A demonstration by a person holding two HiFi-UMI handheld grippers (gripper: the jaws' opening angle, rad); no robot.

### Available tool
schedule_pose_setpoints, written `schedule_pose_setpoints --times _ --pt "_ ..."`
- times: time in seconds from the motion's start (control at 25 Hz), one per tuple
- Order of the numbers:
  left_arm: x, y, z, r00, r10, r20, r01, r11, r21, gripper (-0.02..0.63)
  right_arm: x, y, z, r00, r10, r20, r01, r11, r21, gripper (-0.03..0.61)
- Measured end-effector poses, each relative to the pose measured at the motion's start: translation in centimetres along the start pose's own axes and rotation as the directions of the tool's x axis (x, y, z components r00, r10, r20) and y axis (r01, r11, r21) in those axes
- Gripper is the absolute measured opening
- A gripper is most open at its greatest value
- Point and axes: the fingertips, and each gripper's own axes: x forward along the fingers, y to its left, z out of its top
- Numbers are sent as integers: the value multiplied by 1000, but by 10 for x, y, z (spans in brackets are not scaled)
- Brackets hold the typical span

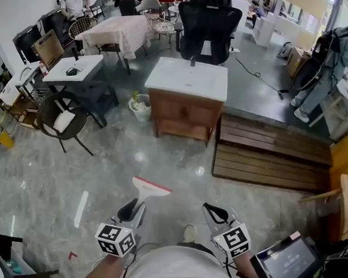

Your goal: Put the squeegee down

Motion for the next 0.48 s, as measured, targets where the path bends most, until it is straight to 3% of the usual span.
schedule_pose_setpoints --times 0.28,0.48 --pt "97 -36 30 1000 24 16 -25 999 21 109 2 -105 -15 1000 -1 24 1 1000 -9 52" --pt "151 -45 39 1000 9 0 -9 1000 14 109 21 -152 -32 1000 -20 -5 20 999 40 87"
